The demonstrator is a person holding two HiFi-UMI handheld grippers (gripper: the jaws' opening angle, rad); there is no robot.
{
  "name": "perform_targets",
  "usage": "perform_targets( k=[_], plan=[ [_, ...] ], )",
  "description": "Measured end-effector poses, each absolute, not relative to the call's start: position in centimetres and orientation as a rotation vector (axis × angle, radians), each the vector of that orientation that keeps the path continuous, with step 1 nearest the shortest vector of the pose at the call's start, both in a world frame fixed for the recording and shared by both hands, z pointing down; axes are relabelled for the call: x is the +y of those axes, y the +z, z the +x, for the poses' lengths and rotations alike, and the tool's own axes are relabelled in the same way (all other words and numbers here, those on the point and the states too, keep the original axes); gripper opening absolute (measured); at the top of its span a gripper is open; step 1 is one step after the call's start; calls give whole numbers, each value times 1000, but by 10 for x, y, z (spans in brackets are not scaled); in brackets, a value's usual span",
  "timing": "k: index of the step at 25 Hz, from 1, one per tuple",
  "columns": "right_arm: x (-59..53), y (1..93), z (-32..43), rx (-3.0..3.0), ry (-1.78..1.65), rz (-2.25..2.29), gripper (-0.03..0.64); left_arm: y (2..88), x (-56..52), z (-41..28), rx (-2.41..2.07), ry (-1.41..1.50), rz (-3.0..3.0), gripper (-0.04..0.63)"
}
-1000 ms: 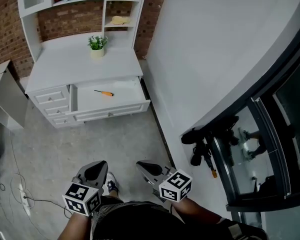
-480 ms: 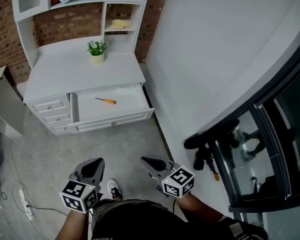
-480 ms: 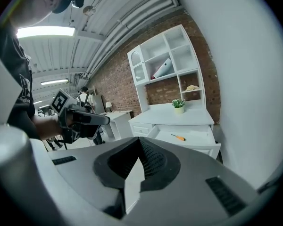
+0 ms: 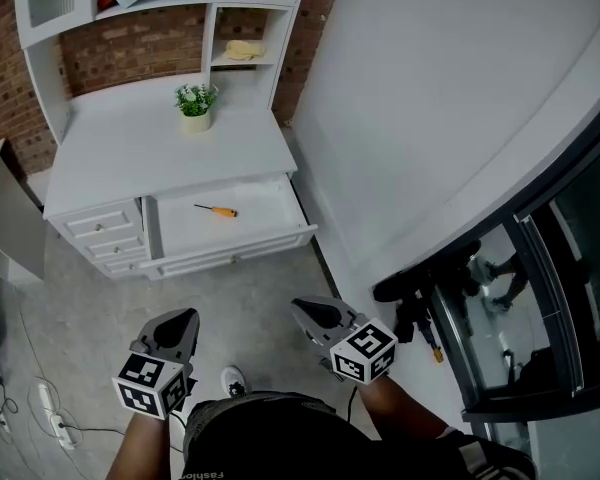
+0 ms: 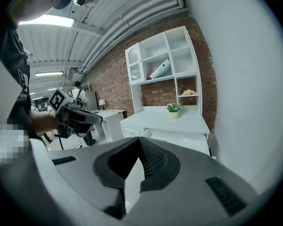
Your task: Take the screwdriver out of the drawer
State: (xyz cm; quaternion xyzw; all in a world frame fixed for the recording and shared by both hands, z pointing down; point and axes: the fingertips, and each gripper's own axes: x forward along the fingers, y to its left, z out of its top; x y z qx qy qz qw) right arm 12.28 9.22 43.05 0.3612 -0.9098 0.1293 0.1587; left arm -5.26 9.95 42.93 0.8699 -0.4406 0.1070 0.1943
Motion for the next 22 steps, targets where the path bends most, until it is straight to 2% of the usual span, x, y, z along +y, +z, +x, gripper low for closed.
perform_targets(
  k=[22],
  plan=[
    [32, 435, 94, -2574, 378, 1102, 6, 435, 38, -90, -1235, 263, 2443, 17]
  ],
)
